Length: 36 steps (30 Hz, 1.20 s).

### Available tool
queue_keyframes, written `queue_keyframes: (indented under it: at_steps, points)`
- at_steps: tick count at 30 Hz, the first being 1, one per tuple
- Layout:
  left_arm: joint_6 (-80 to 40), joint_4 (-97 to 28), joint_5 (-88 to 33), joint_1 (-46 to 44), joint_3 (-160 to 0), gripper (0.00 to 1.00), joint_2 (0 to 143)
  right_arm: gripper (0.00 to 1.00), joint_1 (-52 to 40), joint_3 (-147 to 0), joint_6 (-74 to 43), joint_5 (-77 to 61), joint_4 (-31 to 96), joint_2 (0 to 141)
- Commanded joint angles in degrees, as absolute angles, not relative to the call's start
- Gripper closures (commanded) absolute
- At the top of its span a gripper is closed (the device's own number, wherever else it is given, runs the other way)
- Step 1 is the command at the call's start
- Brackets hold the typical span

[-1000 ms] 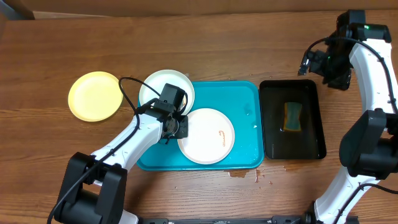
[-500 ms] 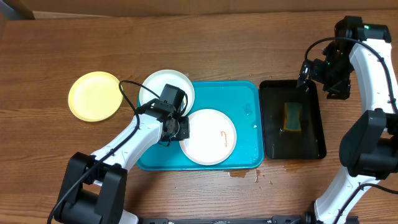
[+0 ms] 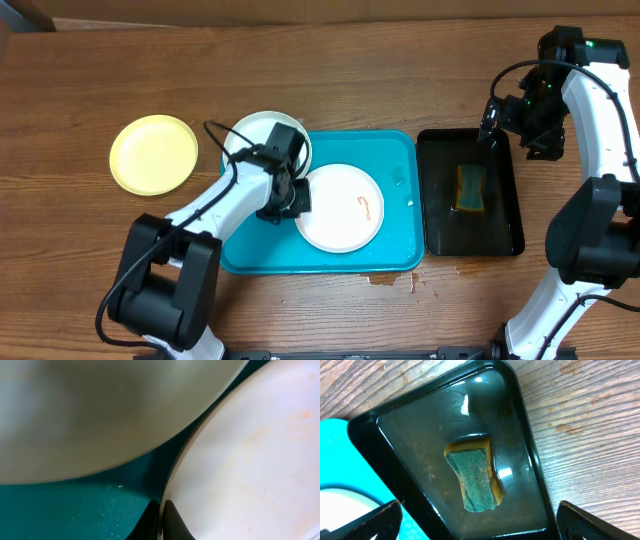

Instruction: Clean dirty plates on tray and stack at the side

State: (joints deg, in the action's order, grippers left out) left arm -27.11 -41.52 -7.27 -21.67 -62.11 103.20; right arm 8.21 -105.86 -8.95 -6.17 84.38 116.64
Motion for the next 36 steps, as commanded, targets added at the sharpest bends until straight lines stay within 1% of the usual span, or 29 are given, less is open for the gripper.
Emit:
queue_keyframes:
  at_steps: [1,8,9,13,14,15,16,19,24,28,30,31,34,36]
  points:
    - [-31.66,-42.00,-7.64,-21.45,-65.34,0.96,104.53,0.00,8.10,-106.96,-8.78,-6.68,84.14,115.74]
    - [-34.52,-40.23,-12.05,-22.04,-65.63,0.94,104.57,0.00,7.64,-106.89,-8.78,-7.53,85.27,115.74]
    - [-34.50,-40.01,-12.01,-22.22,-65.63,0.89,104.57,0.00,7.33,-106.89,-8.80,-8.03,85.62,115.74]
    - [-33.65,-38.92,-11.86,-22.63,-65.60,0.60,104.62,0.07,5.02,-106.87,-8.78,-7.05,87.68,115.74]
    - [-32.64,-38.41,-11.79,-22.76,-65.60,0.48,104.62,0.09,4.29,-106.80,-8.78,-6.35,88.38,115.74]
    - [-31.83,-38.02,-11.44,-22.79,-65.60,0.42,104.62,0.12,3.64,-106.72,-8.78,-5.72,88.99,115.74]
    - [-30.98,-37.60,-10.87,-22.81,-65.60,0.39,104.62,0.13,2.85,-106.39,-8.84,-5.06,89.65,115.74]
    - [-30.17,-37.36,-8.29,-22.81,-65.60,0.39,104.62,0.18,0.60,-103.98,-10.13,-2.92,90.35,115.74]
    - [-29.10,-37.41,-8.14,-22.90,-65.60,0.36,104.62,0.18,-1.98,-96.09,-18.90,7.40,88.36,115.74]
    - [-28.25,-37.43,-8.16,-22.90,-65.60,0.36,104.62,0.18,-2.31,-89.01,-19.42,6.20,82.83,115.74]
    - [-28.25,-37.39,-8.19,-22.90,-65.60,0.36,104.62,0.22,-2.31,-85.80,-19.88,5.91,79.99,115.74]
    - [-28.27,-37.32,-8.19,-22.90,-65.60,0.35,104.62,0.28,-2.31,-83.77,-20.29,5.89,77.93,115.74]
    - [-28.27,-37.28,-8.23,-22.90,-65.60,0.35,104.62,0.38,-2.31,-78.17,-20.21,4.10,71.35,115.74]
    - [-28.25,-37.28,-8.45,-22.90,-65.60,0.35,104.62,0.59,-2.31,-74.56,-20.18,3.75,66.81,115.74]
